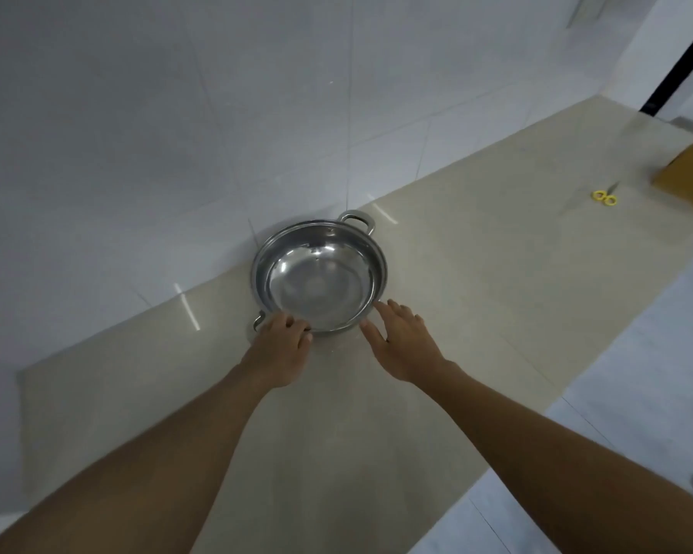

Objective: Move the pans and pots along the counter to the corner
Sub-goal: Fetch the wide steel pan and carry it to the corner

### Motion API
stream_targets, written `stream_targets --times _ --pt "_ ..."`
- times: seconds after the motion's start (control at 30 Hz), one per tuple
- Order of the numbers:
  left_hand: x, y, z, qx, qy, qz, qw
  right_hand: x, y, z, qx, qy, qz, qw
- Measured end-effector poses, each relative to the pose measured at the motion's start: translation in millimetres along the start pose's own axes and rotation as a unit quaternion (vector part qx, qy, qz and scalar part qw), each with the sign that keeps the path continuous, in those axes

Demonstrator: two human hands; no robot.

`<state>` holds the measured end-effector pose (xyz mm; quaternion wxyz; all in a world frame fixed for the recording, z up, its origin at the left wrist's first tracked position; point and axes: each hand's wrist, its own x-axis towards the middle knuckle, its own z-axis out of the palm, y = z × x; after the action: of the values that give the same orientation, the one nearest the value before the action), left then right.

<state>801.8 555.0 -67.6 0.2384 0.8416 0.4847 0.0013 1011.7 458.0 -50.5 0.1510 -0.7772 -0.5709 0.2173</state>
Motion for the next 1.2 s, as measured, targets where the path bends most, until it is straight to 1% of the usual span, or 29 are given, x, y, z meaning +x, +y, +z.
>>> stream_targets --times 0.07,0.13,0.37,0.53,0.6,0.7,0.77,0.83,1.0,1.2 --pt "-2.1 -4.6 0.1 -0.031 0.006 -0.003 0.999 7.1 0.1 1.6 -0.012 0.003 -0.005 1.000" --pt "-7.3 -10.5 -0.3 -0.030 0.002 0.000 1.000 12.7 -1.0 4.0 -0.017 0.008 -0.012 1.000" --pt "-34.0 -33.7 -8.8 0.045 -0.004 0.025 0.999 25.6 -14.4 18.1 -0.043 0.000 -0.016 0.999" --pt "-51.6 -46.2 -9.3 0.086 -0.007 0.019 0.996 33.8 -4.0 27.9 -0.121 0.002 -0.007 0.993" --pt "-54.3 -47.5 -7.7 0.064 0.010 0.020 0.998 36.0 5.0 30.0 -0.144 -0.002 0.002 0.990" --pt "-56.2 -46.8 -5.5 0.009 0.074 -0.008 0.997 41.2 16.9 31.7 -0.149 -0.018 0.000 0.989" --pt "-53.8 -45.0 -4.3 0.015 0.122 -0.024 0.992 47.2 21.2 32.2 -0.149 -0.025 -0.005 0.989" --pt "-48.9 -44.0 -1.7 0.030 0.140 -0.032 0.989 54.0 22.5 31.6 -0.149 -0.026 -0.006 0.988" --pt "-33.2 -51.1 13.8 0.026 0.076 -0.131 0.988 67.4 22.4 29.5 -0.135 -0.009 0.009 0.991" --pt "-29.6 -51.2 22.1 0.048 0.059 -0.169 0.983 72.3 16.8 32.9 -0.171 0.013 0.015 0.985"
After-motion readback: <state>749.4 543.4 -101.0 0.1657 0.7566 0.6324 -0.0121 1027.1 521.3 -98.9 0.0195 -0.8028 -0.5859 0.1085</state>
